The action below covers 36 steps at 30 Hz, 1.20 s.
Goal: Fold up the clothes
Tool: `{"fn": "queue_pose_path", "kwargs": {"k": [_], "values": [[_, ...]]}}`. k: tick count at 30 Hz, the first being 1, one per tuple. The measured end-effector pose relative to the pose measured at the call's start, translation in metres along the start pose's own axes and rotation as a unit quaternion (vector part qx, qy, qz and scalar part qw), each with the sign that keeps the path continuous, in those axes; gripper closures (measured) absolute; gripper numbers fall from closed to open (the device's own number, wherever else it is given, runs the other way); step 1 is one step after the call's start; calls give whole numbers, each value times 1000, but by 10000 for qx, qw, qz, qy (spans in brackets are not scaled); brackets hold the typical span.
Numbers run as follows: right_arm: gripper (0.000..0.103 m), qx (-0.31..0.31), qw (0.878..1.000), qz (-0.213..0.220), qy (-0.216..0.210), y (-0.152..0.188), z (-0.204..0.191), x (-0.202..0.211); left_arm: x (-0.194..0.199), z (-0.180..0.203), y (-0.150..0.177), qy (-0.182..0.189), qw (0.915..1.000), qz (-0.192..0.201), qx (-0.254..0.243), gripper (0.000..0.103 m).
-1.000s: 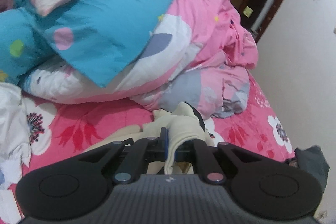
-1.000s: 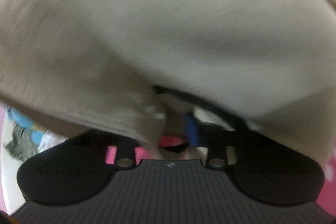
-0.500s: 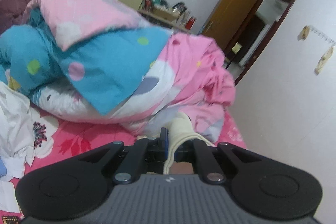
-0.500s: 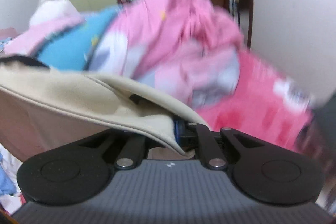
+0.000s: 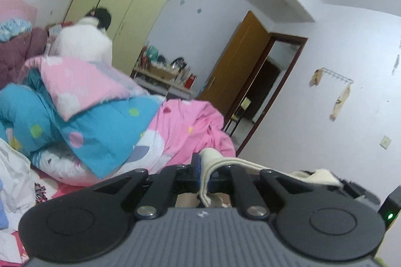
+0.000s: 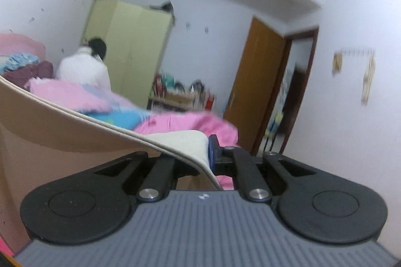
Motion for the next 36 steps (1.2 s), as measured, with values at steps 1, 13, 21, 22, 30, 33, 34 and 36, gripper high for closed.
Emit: {"fn": "queue_pose_path", "kwargs": {"k": [1, 13, 21, 22, 30, 33, 34, 36], "values": [[99, 58, 10000, 68, -34, -9, 7, 12, 12, 7, 0, 22, 10000, 44, -32, 97], [99, 633, 9963, -569, -129, -13, 28, 74, 51, 14, 48, 11, 9970, -507, 580, 97], [98, 587, 9879, -1281, -653, 45, -5, -15, -37, -51, 76, -590, 9872, -1193, 879, 97], [98, 590, 9864, -1346, -732, 56, -11, -32, -56, -63, 79, -667, 9857, -1282, 863, 97], [98, 559, 9773, -1595, -1276, 161, -77, -215, -231, -189, 115, -1448, 9752, -1656, 261, 97], [98, 699, 9715, -1771, -1414, 220, -119, -289, -298, -248, 150, -1775, 9657, -1890, 130, 97], [98, 712, 9671, -1950, -1473, 246, -135, -311, -316, -269, 168, -1917, 9603, -2016, 189, 96], [97, 739, 9570, -2317, -1582, 298, -166, -352, -352, -311, 205, -2199, 9484, -2264, 307, 92]]}}
Point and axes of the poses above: each gripper's, at about its wrist camera, not at the fingertips, and x roughly against the way its jaws point, z to its right, y to its underside, the point moved 8 cm from there along -x, roughly the way its jaws point, and after that the axes turned 7 degrees about y, right-handed, at the moved point
